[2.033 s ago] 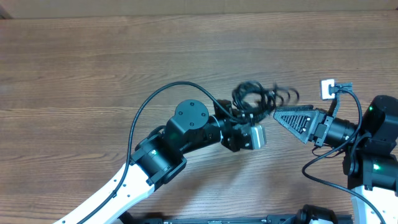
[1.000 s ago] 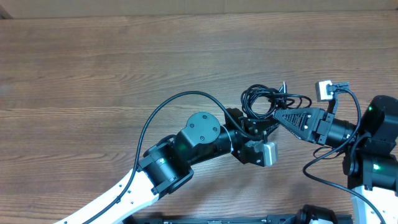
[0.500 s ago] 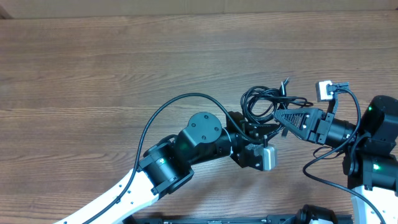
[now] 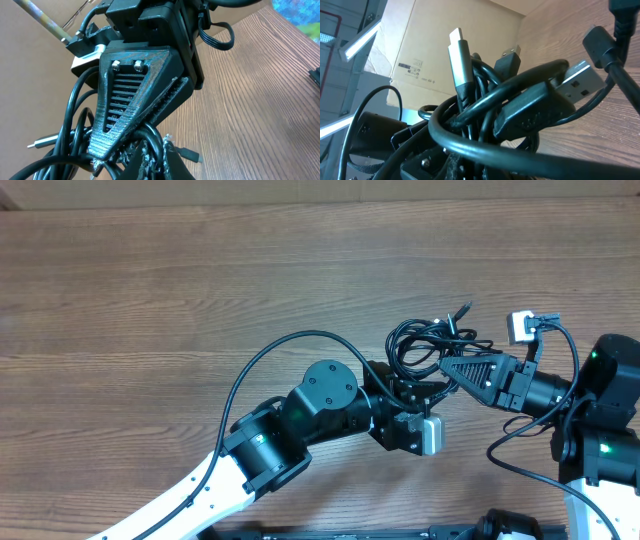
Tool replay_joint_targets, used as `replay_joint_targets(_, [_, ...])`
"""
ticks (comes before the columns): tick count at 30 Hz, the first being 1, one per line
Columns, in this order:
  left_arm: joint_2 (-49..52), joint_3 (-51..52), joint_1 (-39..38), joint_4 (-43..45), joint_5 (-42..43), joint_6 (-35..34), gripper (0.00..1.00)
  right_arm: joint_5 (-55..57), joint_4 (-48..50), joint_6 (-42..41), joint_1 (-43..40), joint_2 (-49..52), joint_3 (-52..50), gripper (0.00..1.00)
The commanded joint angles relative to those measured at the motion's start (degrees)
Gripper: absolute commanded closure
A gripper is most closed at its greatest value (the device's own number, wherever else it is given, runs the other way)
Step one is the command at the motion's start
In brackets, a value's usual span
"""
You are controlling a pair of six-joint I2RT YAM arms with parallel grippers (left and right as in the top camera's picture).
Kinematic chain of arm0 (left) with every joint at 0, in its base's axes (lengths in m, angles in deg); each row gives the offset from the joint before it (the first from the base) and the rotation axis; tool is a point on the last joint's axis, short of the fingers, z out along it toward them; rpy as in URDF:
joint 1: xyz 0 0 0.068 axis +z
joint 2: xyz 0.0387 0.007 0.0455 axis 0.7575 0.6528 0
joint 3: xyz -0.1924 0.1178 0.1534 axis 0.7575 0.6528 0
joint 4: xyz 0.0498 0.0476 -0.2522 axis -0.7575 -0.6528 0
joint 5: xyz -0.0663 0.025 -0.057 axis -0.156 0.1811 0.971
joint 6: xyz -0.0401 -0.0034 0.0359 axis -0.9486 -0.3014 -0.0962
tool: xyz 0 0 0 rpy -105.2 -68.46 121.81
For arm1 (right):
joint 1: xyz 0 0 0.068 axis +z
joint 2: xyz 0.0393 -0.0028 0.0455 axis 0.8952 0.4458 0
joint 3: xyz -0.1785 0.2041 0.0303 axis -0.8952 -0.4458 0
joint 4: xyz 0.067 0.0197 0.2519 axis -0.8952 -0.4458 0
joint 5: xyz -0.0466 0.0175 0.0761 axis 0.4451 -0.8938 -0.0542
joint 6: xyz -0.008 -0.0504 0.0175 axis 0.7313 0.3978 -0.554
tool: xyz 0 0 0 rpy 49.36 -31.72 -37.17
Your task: Untangle cables
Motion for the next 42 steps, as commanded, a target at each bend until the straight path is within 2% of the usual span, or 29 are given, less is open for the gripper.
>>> replay_joint_targets(1, [-0.92,-1.16,-0.83,-0.35,2.69,0.39,0.92,1.18,0.55,1.11,-0.07,-0.22,0.02,0.96])
replay_joint_targets(5, [-0.92,-1.16,-0.83,-0.35,2.67,0.39,0.89,1.2,0.39,1.14,-0.07,-0.22,0.02,0.96])
replay_joint_targets(14, [-0.92,-1.16,-0.83,-0.66,2.69,-2.08,0.88,1.18,0.37,1.36,-0.07,-0.22,0.02,0.96])
replay_joint_targets(22, [-0.94,-1.16,-0.83,-0.76,2.67,-6.05,0.81,1.44,0.42,2.86,-0.09,-0.22,0.02,0.96])
replay_joint_targets(25, [-0.96,-1.16,-0.83,-0.74,2.69,-6.03,0.74,1.42,0.39,2.86,-0.09,-0.22,0.02,0.96])
replay_joint_targets(35, [-1.73,-1.16,-0.81,-1.27,2.47,-7.08,0.76,1.66,0.39,2.86,-0.09,-0.22,0.02,0.96])
replay_joint_targets(38, [-3.39,-1.16,-0.81,-3.3,-2.82,-7.1,0.82,1.64,0.39,3.23,-0.09,-0.22,0.02,0.96])
replay_joint_targets(42, [-6.88,-1.16,-0.81,-7.3,-17.31,-9.49,0.86,1.62,0.35,5.88,-0.09,-0.22,0.02,0.96])
